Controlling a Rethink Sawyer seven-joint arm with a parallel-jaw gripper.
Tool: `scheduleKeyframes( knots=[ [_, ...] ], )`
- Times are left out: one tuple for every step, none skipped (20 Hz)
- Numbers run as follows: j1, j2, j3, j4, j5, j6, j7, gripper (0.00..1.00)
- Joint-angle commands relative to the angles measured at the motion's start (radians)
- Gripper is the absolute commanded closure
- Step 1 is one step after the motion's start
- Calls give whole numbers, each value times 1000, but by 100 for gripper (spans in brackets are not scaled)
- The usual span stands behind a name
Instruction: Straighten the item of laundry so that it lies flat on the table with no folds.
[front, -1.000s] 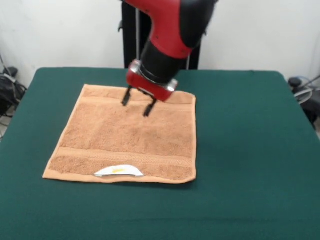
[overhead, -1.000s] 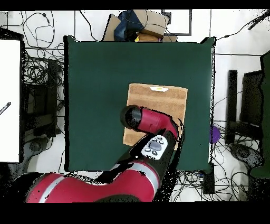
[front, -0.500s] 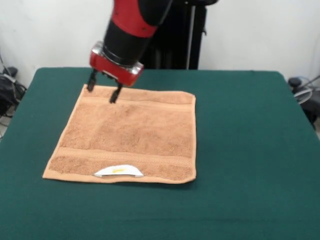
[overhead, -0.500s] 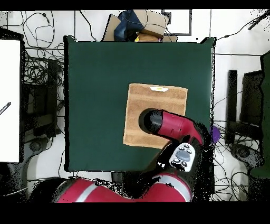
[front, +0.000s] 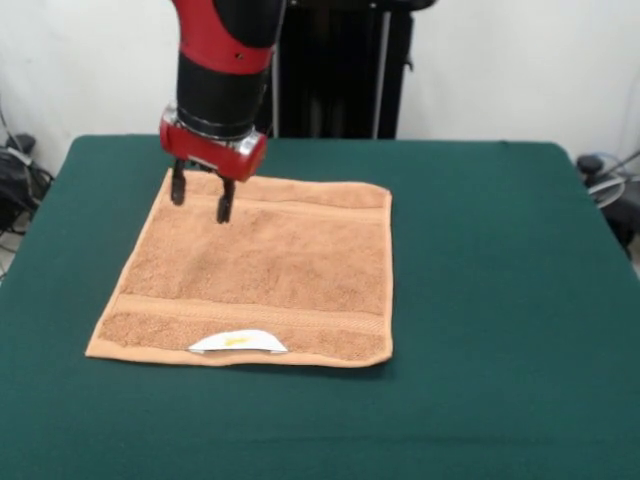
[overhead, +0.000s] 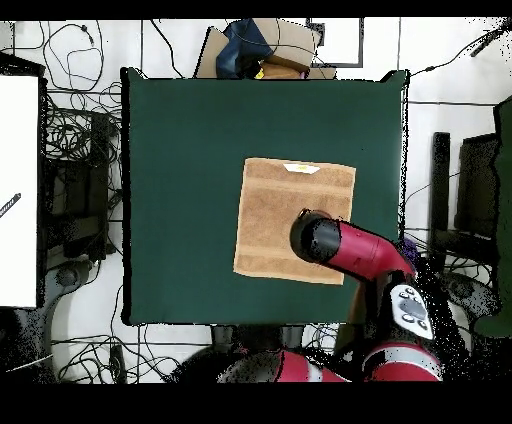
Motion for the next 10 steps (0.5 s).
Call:
scheduleKeyframes(
  knots=[
    [-137, -3, 370, 179, -107, -82, -74, 0],
    [-163, -4, 399, 193, -122, -91, -71, 0],
    [-168, -3, 403, 194, -138, -98, -60, 0],
    [-176, 0, 413, 195, -150, -95, -53, 0],
    [-174, -3, 410, 193, -162, -96, -40, 0],
    [-177, -3, 413, 191, -171, -93, -33, 0],
    [-161, -7, 395, 182, -183, -80, -22, 0],
    [-136, -5, 366, 162, -188, -56, -20, 0],
    [-107, -5, 330, 143, -198, -36, -9, 0],
    [-90, -1, 308, 129, -206, -35, 5, 0]
  ],
)
